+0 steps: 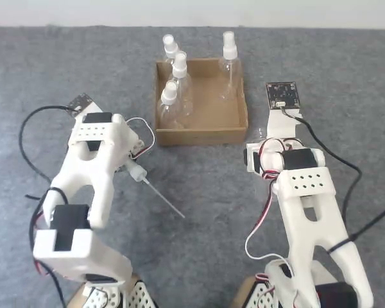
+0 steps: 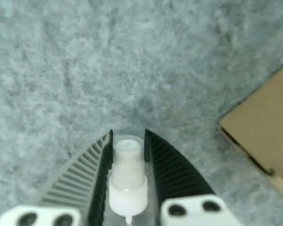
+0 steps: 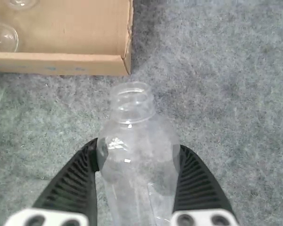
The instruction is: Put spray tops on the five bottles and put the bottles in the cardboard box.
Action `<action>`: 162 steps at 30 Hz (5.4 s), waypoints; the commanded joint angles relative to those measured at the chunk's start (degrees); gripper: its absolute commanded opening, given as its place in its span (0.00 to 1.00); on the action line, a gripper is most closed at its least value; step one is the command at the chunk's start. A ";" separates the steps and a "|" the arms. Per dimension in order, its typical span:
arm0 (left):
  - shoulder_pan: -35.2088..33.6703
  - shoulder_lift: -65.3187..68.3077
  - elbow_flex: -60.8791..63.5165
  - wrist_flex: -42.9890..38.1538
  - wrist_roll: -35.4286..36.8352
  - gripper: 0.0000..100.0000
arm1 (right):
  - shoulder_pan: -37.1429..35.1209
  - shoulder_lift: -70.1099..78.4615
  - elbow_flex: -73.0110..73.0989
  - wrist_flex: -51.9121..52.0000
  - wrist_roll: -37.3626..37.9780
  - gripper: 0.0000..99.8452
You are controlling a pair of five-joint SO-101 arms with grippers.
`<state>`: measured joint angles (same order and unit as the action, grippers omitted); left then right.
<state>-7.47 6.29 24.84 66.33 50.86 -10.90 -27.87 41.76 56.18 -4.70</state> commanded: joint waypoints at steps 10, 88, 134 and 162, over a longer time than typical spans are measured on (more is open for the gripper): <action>-5.71 -25.85 -3.12 1.14 -1.85 0.01 | -0.92 -3.30 -0.44 -0.75 -0.26 0.03; -2.11 -110.59 42.59 -19.16 4.13 0.01 | -29.85 -43.74 42.02 -38.64 27.16 0.03; -2.64 -110.86 40.75 -17.67 3.16 0.01 | -29.76 -43.38 42.81 -39.52 27.87 0.03; -6.07 -110.77 38.81 -14.68 4.92 0.01 | -29.93 -43.38 42.81 -39.60 27.87 0.03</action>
<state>-13.45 -103.25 66.59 51.56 55.16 -41.58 -69.45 85.19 18.11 22.55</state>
